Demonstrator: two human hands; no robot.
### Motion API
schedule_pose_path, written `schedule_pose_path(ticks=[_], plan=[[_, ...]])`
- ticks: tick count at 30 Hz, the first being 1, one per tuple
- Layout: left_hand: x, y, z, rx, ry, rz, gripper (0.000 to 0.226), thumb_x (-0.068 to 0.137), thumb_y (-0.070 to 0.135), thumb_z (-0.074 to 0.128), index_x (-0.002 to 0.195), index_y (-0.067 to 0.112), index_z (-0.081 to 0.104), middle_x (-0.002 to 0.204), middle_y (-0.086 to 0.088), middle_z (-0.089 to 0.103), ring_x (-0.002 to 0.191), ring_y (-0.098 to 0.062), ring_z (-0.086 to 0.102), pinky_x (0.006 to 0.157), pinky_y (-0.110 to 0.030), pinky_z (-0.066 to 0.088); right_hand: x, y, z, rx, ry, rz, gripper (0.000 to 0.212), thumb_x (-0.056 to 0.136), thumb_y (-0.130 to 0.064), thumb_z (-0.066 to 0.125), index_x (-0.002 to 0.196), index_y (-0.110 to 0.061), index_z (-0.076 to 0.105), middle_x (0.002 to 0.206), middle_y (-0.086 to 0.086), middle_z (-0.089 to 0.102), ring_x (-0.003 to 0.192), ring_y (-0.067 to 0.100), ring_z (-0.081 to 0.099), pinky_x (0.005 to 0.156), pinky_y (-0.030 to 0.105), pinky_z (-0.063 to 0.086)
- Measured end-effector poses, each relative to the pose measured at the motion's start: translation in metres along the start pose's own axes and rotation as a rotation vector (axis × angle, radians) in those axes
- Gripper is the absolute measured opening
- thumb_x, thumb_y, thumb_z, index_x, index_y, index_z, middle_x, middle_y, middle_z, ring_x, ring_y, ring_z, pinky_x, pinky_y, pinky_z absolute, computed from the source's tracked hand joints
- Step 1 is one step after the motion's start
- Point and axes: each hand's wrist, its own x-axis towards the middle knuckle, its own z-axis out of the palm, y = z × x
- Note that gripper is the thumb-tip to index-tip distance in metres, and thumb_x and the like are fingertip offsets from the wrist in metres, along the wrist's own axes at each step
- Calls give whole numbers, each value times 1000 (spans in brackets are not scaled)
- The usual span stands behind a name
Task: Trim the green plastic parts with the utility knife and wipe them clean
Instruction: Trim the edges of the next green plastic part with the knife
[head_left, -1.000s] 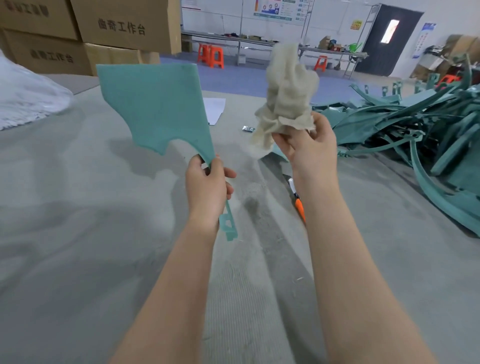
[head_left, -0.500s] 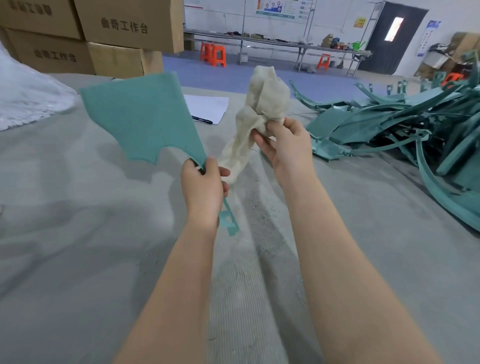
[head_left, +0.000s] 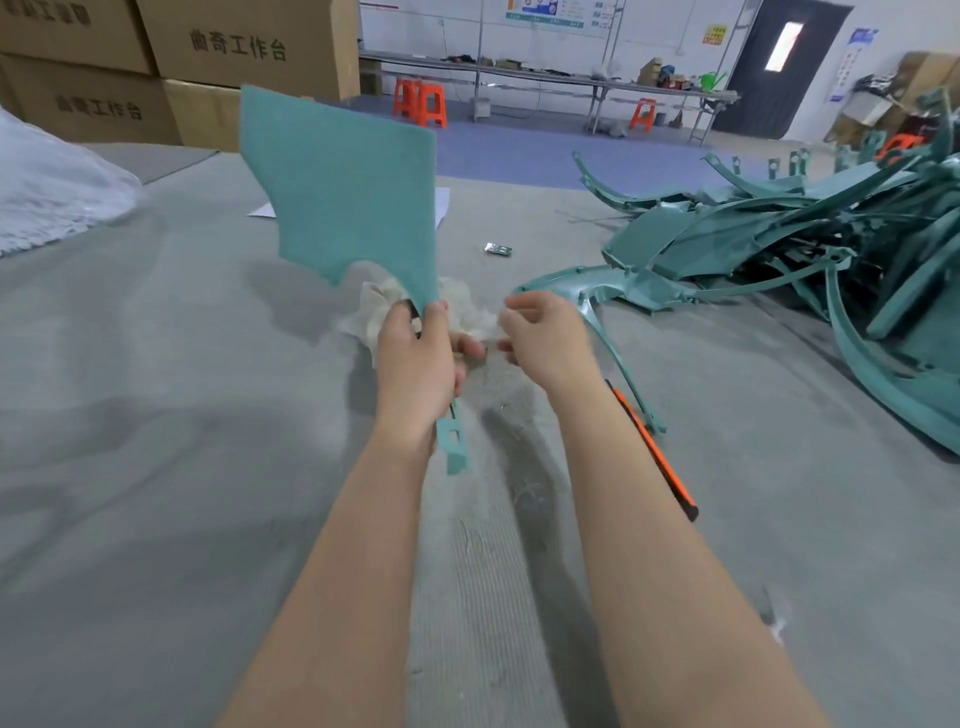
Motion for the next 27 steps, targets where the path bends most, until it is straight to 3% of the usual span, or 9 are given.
schedule_pose_path(ticks=[3,7,12,15,17,19,21,24,27], plan=[[1,-5,4,9,-60,-54,18,99,12,37,83,13,45,43,6,58,30,-6,35,34,-14,29,-11,25,-28,-377,134,19,34,95,-22,51,125,-11,58,125,7,62,115,27,56,91,30,41],[0,-10,6,5,-104,-158,17,92,6,43,78,9,52,46,6,60,33,-3,43,34,-14,34,-21,47,-54,-650,1,221,31,88,-36,63,107,-11,58,116,15,61,106,36,58,86,38,47],[-1,-16,8,95,-151,-187,15,91,9,46,84,7,60,52,2,66,37,-3,50,39,-14,40,-25,53,-71,-640,-28,307,38,87,-27,67,117,-7,54,111,14,56,95,29,52,74,30,39],[0,-16,6,128,-184,-202,16,92,11,47,91,7,62,54,0,67,38,-4,50,39,-14,39,-25,50,-76,-411,15,183,27,90,-24,61,90,3,61,78,18,55,74,25,49,65,31,37],[0,-15,5,154,-219,-207,16,93,13,48,86,9,62,54,0,68,38,-4,51,38,-13,38,-27,42,-75,-29,23,92,28,91,-18,60,98,10,62,79,25,55,71,21,50,72,39,48],[-1,-13,3,205,-267,-193,19,94,13,47,80,8,59,56,-1,69,39,-5,53,39,-14,39,-31,32,-72,294,44,44,11,90,-13,59,96,-5,63,77,10,57,67,16,58,78,43,54],[-3,-10,2,254,-311,-160,20,95,11,46,79,7,59,56,-1,69,40,-5,54,40,-15,41,-32,29,-69,416,181,33,2,88,-15,60,89,-15,60,70,0,52,62,16,54,65,37,50],[-8,-5,1,327,-393,-109,17,93,9,46,88,7,62,53,-2,67,39,-6,54,41,-14,41,-32,32,-67,512,343,33,16,87,-21,65,85,-7,59,57,-7,49,51,12,44,60,31,40],[-13,0,1,447,-519,-69,17,92,10,48,93,6,65,53,-3,67,41,-7,56,42,-13,42,-31,32,-66,599,358,66,29,85,-30,72,99,-7,61,65,-4,57,44,9,42,59,29,40]])
